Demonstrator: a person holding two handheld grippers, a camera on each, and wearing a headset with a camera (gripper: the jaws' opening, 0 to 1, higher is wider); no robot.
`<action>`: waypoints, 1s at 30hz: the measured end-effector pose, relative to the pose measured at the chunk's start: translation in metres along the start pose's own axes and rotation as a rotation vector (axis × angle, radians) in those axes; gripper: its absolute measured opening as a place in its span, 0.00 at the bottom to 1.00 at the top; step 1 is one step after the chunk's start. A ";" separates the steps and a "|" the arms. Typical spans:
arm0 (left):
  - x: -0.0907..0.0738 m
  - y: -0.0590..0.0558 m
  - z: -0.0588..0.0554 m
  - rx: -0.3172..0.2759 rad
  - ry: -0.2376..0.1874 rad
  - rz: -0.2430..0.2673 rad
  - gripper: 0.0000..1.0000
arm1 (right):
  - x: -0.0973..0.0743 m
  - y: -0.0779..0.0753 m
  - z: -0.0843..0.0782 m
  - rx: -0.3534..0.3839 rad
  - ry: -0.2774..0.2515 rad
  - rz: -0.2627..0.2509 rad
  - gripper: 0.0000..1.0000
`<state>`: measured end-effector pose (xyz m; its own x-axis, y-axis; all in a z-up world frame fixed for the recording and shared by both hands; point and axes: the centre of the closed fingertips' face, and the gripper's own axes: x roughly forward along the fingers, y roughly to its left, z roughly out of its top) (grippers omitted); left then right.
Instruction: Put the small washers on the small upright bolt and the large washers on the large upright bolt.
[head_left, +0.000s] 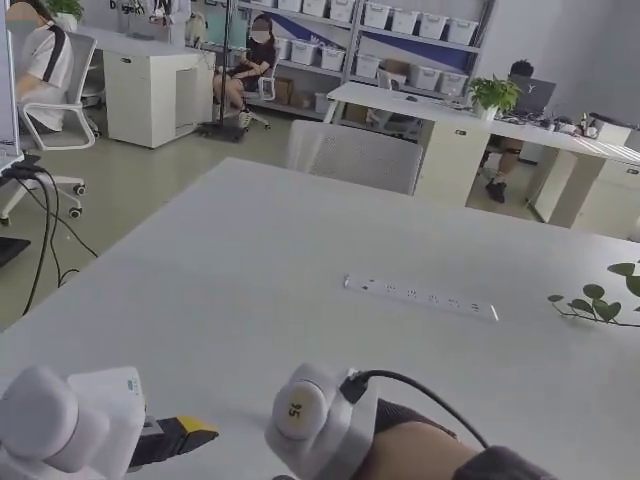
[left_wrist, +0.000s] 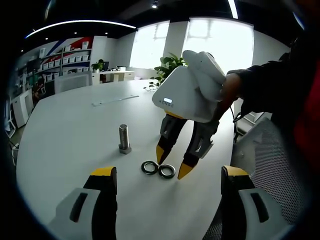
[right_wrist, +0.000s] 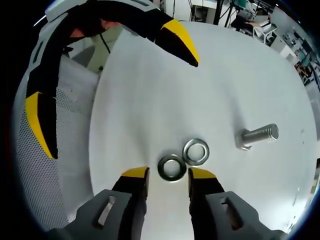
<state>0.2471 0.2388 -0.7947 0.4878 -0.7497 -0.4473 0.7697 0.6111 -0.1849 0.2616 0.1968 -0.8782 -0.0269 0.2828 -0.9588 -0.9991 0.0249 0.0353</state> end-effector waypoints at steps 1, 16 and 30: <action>0.000 0.000 0.000 -0.001 -0.001 -0.001 0.86 | 0.001 0.000 -0.001 -0.001 0.003 0.000 0.33; 0.000 -0.001 -0.001 -0.004 -0.003 -0.001 0.86 | 0.002 -0.002 0.002 -0.034 0.008 -0.025 0.31; -0.001 -0.002 -0.001 -0.002 -0.002 -0.003 0.86 | 0.001 -0.002 0.002 -0.045 -0.001 -0.032 0.26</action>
<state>0.2451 0.2387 -0.7947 0.4862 -0.7522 -0.4448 0.7705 0.6091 -0.1879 0.2639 0.1995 -0.8790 0.0053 0.2836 -0.9589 -0.9999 -0.0091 -0.0082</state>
